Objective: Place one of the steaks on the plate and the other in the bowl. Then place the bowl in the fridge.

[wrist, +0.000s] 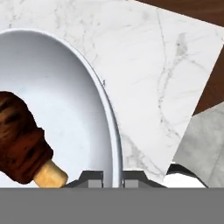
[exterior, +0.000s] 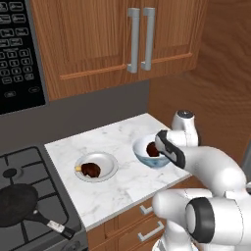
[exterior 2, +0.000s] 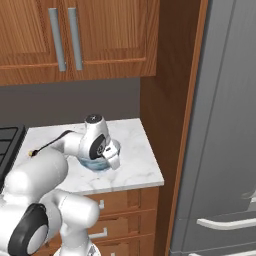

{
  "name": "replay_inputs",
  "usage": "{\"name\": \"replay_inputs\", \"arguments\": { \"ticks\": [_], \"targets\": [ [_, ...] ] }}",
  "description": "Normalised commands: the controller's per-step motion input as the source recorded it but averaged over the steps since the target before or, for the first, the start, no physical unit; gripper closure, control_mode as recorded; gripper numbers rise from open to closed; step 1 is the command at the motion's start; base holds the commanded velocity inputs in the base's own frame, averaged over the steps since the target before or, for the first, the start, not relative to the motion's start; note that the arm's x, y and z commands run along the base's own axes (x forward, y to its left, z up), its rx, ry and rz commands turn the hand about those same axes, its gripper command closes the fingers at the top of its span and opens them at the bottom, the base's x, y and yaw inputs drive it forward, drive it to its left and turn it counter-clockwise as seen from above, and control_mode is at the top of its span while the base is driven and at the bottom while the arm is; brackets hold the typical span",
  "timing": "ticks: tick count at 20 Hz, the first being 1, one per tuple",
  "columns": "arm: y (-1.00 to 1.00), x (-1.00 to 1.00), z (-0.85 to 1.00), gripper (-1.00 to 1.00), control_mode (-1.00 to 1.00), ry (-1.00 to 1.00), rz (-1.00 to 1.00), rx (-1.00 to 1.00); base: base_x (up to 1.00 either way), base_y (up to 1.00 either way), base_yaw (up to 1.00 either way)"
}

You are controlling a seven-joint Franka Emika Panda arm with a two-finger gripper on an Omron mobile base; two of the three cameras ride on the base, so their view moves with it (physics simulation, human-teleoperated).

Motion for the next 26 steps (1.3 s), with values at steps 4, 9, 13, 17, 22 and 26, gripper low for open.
{"name": "replay_inputs", "arguments": {
  "ticks": [4, 9, 13, 17, 22, 26],
  "targets": [
    [0.01, -0.57, 0.56, 1.0, -1.0, -0.13, -0.15, 0.0, 0.0, 0.0, 0.0],
    [0.0, -0.45, 0.55, 1.0, -1.0, -0.23, -0.14, 0.04, 0.0, 0.0, 0.0],
    [0.0, -0.49, 0.58, 1.0, -1.0, -0.13, -0.19, 0.14, 0.0, 0.0, 0.0],
    [0.02, -0.37, 0.69, 1.0, -1.0, -0.1, -0.25, 0.17, 0.0, 0.0, 0.0],
    [0.06, -0.4, 0.68, 1.0, -1.0, -0.07, -0.22, 0.18, 0.0, 0.0, 0.0],
    [0.05, -0.56, 0.62, 1.0, -1.0, 0.0, -0.08, 0.11, 0.0, 0.0, 0.0]
  ]
}}
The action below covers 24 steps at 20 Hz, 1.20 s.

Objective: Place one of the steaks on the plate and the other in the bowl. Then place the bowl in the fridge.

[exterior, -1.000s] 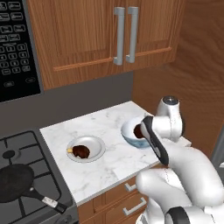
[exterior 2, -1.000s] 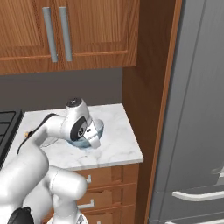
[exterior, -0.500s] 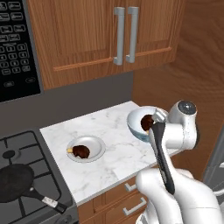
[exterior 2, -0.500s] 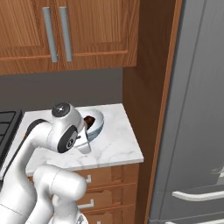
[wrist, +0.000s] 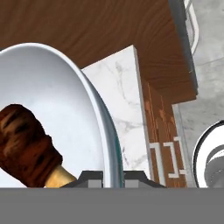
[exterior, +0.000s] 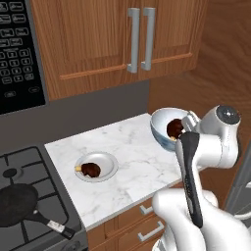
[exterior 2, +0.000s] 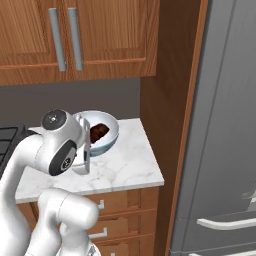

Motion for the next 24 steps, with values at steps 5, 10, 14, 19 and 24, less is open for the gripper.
{"name": "replay_inputs", "arguments": {
  "ticks": [5, 10, 14, 19, 24],
  "targets": [
    [0.03, -0.78, 0.54, 1.0, -1.0, 0.0, -0.01, 0.0, 0.0, 0.0, 0.0],
    [0.01, -0.74, 0.5, 1.0, -1.0, -0.03, 0.0, 0.0, 0.0, 0.0, 0.0],
    [0.0, -0.64, 0.3, 1.0, -1.0, -0.16, 0.0, 0.0, 0.0, 0.0, 0.0],
    [0.0, -0.83, 0.35, 1.0, -1.0, -0.29, 0.0, 0.0, 0.0, 0.0, 0.0],
    [0.07, -0.55, 0.29, 1.0, 1.0, -0.14, 0.0, 0.0, -0.18, 0.05, 0.0]
  ]
}}
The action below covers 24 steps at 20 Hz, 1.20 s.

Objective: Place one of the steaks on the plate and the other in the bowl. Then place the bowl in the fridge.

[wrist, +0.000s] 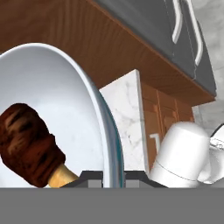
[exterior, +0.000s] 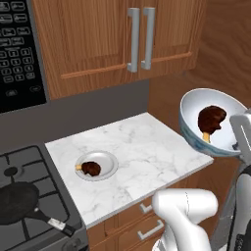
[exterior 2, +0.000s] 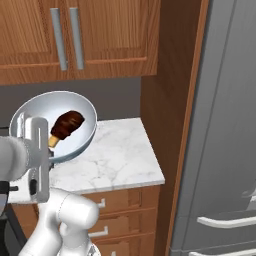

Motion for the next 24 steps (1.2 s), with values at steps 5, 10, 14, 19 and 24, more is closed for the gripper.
{"name": "replay_inputs", "arguments": {
  "ticks": [5, 10, 14, 19, 24],
  "targets": [
    [0.0, 0.0, 0.0, 1.0, 1.0, 0.0, 0.0, 0.0, -1.0, 0.07, -0.08],
    [0.0, 0.0, 0.0, 1.0, 1.0, 0.0, 0.0, 0.0, -1.0, -0.4, -0.28],
    [0.0, 0.0, 0.0, 1.0, 1.0, 0.0, 0.0, 0.0, -0.41, -0.44, -0.67],
    [0.0, 0.0, 0.0, 1.0, 1.0, 0.0, 0.0, 0.0, 0.11, -0.93, -0.58],
    [0.0, 0.0, 0.0, 1.0, 1.0, 0.0, 0.0, 0.0, 0.84, -0.89, -0.09]
  ]
}}
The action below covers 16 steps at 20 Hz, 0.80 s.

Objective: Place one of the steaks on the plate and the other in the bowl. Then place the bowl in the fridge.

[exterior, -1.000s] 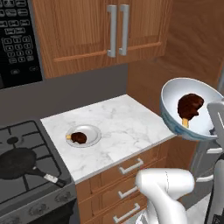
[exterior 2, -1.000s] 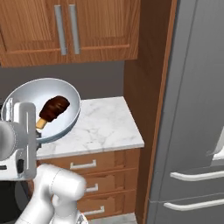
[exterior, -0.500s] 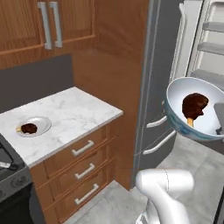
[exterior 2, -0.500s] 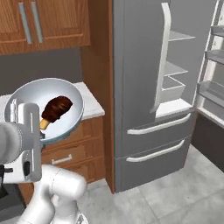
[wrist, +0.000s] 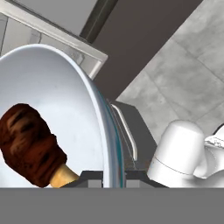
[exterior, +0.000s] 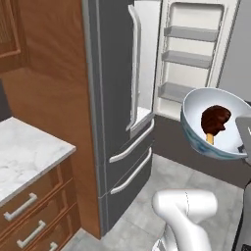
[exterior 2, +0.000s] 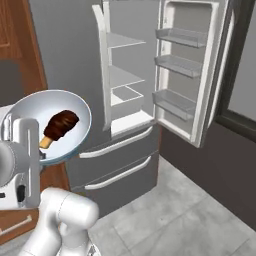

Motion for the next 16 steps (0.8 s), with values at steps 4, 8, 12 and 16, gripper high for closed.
{"name": "replay_inputs", "arguments": {
  "ticks": [4, 8, 12, 16],
  "targets": [
    [0.0, 0.0, 0.0, 1.0, 1.0, 0.0, 0.0, 0.0, 0.9, -0.58, 0.0],
    [0.0, 0.0, 0.0, 1.0, 1.0, 0.0, 0.0, 0.0, 0.82, -0.01, 0.0],
    [0.0, 0.0, 0.0, 1.0, 1.0, 0.0, 0.0, 0.0, 0.81, 0.04, 0.0],
    [0.0, 0.0, 0.0, 1.0, 1.0, 0.0, 0.0, 0.0, 0.81, -0.23, 0.08]
  ]
}}
